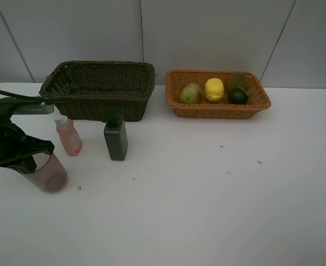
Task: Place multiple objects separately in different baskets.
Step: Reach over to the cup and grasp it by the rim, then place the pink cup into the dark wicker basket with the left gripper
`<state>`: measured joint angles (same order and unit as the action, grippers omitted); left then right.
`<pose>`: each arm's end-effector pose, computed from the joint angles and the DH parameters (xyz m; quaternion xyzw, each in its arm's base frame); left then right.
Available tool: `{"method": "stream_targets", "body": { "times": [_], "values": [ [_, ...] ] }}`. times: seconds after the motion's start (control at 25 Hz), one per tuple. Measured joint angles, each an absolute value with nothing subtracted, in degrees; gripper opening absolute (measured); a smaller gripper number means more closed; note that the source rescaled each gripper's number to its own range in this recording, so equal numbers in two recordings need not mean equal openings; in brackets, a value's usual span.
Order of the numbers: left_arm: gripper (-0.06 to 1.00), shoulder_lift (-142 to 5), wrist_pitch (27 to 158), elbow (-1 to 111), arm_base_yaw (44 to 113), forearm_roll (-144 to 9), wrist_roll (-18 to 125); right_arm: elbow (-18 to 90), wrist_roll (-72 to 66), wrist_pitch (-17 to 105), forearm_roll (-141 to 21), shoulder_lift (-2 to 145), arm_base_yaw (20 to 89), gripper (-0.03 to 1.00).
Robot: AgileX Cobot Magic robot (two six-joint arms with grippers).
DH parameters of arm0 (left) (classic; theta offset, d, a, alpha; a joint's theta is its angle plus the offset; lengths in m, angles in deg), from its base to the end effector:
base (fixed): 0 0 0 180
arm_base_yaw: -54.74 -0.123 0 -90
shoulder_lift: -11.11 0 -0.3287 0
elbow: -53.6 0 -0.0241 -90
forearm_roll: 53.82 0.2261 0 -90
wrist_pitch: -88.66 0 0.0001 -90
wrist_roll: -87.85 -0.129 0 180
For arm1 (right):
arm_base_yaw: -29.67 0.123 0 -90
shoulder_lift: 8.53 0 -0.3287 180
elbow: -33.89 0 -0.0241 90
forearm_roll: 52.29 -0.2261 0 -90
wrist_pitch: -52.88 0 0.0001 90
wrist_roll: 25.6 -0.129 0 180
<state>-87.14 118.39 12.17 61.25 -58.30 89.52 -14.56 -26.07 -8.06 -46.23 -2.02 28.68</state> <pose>0.2335 -0.0317 0.1648 0.0100 0.9954 -0.0290 0.0904 -0.0399 -0.0112 0.2539 0.0135 0.8463 -0.0552 0.5297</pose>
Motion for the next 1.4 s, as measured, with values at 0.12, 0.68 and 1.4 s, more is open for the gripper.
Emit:
{"method": "stream_targets", "body": {
  "times": [0.12,0.68,1.4],
  "values": [
    [0.0,-86.7,118.8,12.2,61.2,-59.5,89.5,-14.6,-26.1,-8.1,-46.2,-2.0,28.7,0.99],
    [0.0,-73.3,149.7,35.6,61.2,-61.0,87.9,-14.6,-26.1,-8.1,-46.2,-2.0,28.7,0.99],
    [0.0,-88.2,141.6,56.5,61.2,-55.6,88.7,-14.6,-26.1,-8.1,-46.2,-2.0,28.7,0.99]
  ]
}}
